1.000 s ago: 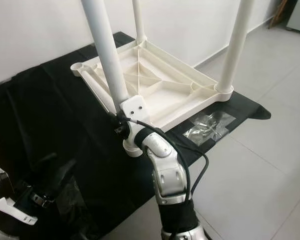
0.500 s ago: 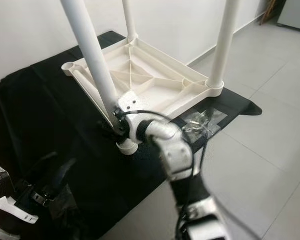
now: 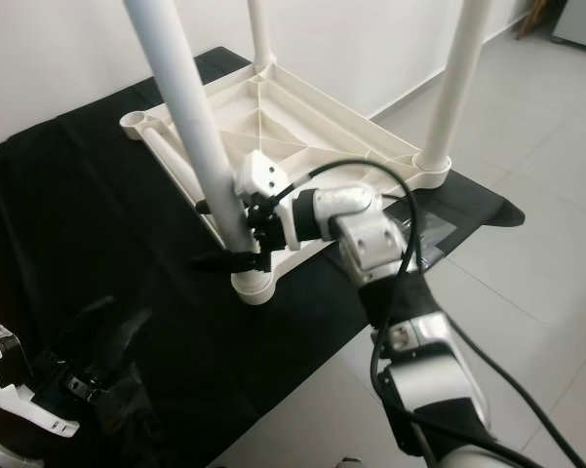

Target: Building children table

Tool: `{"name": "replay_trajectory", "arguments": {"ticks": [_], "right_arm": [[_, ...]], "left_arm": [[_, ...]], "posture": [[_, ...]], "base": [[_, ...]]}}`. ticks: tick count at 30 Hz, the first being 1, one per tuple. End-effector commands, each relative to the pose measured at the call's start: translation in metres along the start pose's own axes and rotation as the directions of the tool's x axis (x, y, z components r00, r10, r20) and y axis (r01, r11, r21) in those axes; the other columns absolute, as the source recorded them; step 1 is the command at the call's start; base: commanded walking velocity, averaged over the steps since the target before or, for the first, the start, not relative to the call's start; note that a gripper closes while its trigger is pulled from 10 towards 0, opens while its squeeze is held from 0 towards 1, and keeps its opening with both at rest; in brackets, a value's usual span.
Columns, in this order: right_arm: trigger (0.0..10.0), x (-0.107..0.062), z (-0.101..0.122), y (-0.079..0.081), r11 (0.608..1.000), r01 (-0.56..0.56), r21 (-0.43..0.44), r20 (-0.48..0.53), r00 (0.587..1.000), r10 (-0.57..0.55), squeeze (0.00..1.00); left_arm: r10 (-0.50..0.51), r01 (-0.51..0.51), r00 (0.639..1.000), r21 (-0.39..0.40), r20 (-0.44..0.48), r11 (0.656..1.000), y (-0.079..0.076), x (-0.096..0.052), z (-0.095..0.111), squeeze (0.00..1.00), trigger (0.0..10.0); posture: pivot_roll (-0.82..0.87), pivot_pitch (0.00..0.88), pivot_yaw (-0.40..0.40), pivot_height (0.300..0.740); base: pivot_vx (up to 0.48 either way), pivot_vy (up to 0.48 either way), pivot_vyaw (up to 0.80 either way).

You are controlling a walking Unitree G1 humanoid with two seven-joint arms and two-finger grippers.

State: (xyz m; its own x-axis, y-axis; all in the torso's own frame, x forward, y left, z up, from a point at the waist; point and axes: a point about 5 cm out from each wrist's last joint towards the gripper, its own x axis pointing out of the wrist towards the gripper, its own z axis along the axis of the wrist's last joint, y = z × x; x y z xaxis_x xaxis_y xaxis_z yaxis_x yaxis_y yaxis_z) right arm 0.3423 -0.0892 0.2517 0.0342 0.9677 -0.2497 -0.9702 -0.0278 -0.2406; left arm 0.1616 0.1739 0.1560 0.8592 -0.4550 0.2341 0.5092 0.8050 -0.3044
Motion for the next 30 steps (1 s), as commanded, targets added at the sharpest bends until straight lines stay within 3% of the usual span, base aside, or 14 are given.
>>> {"name": "replay_trajectory", "arguments": {"ticks": [1, 9, 13, 15, 16, 17, 18, 19, 20, 22, 24, 28, 29, 30], "right_arm": [[0.0, 0.003, 0.002, 0.001, 0.999, -0.047, -0.014, 0.01, 0.999, 0.047, 0.0], [0.0, -0.002, -0.001, 0.002, 0.997, -0.08, -0.003, 0.027, 0.996, 0.08, 0.0], [0.0, 0.002, -0.007, 0.005, 0.999, 0.046, 0.004, 0.047, 0.998, -0.046, 0.0], [0.0, 0.019, -0.02, 0.011, 0.947, 0.313, 0.069, 0.028, 0.949, -0.315, 0.0], [0.0, 0.019, -0.02, 0.011, 0.947, 0.313, 0.069, 0.028, 0.949, -0.315, 0.0], [0.0, 0.03, -0.036, 0.017, 0.785, 0.602, 0.144, -0.056, 0.797, -0.601, 0.0], [0.0, 0.03, -0.036, 0.017, 0.785, 0.602, 0.144, -0.056, 0.797, -0.601, 0.0], [0.0, 0.033, -0.05, 0.031, 0.623, 0.756, 0.199, -0.153, 0.652, -0.742, 0.0], [0.0, 0.036, -0.054, 0.044, 0.53, 0.828, 0.181, -0.179, 0.558, -0.81, 0.0], [0.0, 0.041, -0.052, 0.051, 0.521, 0.834, 0.181, -0.151, 0.547, -0.824, 0.0], [0.0, 0.048, -0.048, 0.053, 0.567, 0.805, 0.174, -0.103, 0.587, -0.803, 0.0], [0.0, 0.054, -0.047, 0.051, 0.61, 0.771, 0.183, -0.106, 0.633, -0.767, 0.0], [10.0, 0.06, -0.039, 0.049, 0.689, 0.697, 0.2, -0.058, 0.71, -0.702, 0.0], [10.0, 0.06, -0.039, 0.049, 0.689, 0.697, 0.2, -0.058, 0.71, -0.702, 0.0]], "left_arm": [[0.011, -0.011, 1.0, 0.011, -0.003, 1.0, 0.0, -0.002, 0.001, 0.0, 10.0], [0.011, -0.011, 1.0, 0.01, -0.004, 1.0, 0.0, -0.003, 0.001, 0.0, 10.0], [0.011, -0.011, 1.0, 0.008, -0.008, 1.0, 0.001, -0.003, 0.001, 0.0, 10.0], [0.011, -0.011, 1.0, 0.008, -0.01, 1.0, 0.002, -0.004, 0.0, 0.0, 10.0], [0.011, -0.011, 1.0, 0.008, -0.01, 1.0, 0.002, -0.004, 0.0, 0.0, 10.0], [0.013, -0.013, 1.0, 0.01, -0.009, 1.0, 0.003, -0.004, 0.001, 0.0, 10.0], [0.013, -0.013, 1.0, 0.01, -0.009, 1.0, 0.003, -0.004, 0.001, 0.0, 10.0], [0.015, -0.015, 1.0, 0.012, -0.008, 1.0, 0.004, -0.004, 0.001, 0.0, 10.0], [0.016, -0.016, 1.0, 0.014, -0.008, 1.0, 0.005, -0.004, 0.001, 0.0, 10.0], [0.017, -0.017, 1.0, 0.014, -0.009, 1.0, 0.007, -0.003, 0.0, 0.0, 10.0], [0.013, -0.013, 1.0, 0.014, -0.014, 1.0, 0.008, -0.002, -0.002, 0.0, 10.0], [0.001, 0.0, 1.0, 0.013, -0.022, 1.0, 0.009, -0.001, -0.004, 0.0, 10.0], [0.009, -0.009, 1.0, 0.016, -0.014, 1.0, 0.009, 0.0, -0.004, 0.0, 10.0], [0.009, -0.009, 1.0, 0.016, -0.014, 1.0, 0.009, 0.0, -0.004, 0.0, 10.0]], "posture": [[0.02, 0.213, 0.1, 0.74], [0.0, 0.214, 0.107, 0.74], [0.0, 0.211, 0.106, 0.74], [-0.01, 0.203, 0.087, 0.74], [-0.01, 0.203, 0.087, 0.74], [-0.01, 0.203, 0.089, 0.74], [-0.01, 0.203, 0.089, 0.74], [-0.01, 0.203, 0.093, 0.74], [-0.02, 0.198, 0.102, 0.74], [-0.03, 0.182, 0.106, 0.74], [-0.03, 0.17, 0.105, 0.74], [-0.03, 0.163, 0.099, 0.74], [-0.03, 0.163, 0.103, 0.74], [-0.03, 0.163, 0.103, 0.74]], "base": [[0.0, 0.0, 0.0], [0.0, 0.0, 0.0], [0.0, 0.0, 0.0], [0.0, 0.0, 0.0], [0.0, 0.0, 0.0], [0.0, 0.0, 0.0], [0.0, 0.0, 0.0], [0.0, 0.0, 0.0], [0.0, 0.0, 0.0], [0.0, 0.0, 0.0], [0.0, 0.0, 0.0], [0.0, 0.0, 0.0], [0.0, 0.0, 0.0], [0.0, 0.0, 0.0]]}}
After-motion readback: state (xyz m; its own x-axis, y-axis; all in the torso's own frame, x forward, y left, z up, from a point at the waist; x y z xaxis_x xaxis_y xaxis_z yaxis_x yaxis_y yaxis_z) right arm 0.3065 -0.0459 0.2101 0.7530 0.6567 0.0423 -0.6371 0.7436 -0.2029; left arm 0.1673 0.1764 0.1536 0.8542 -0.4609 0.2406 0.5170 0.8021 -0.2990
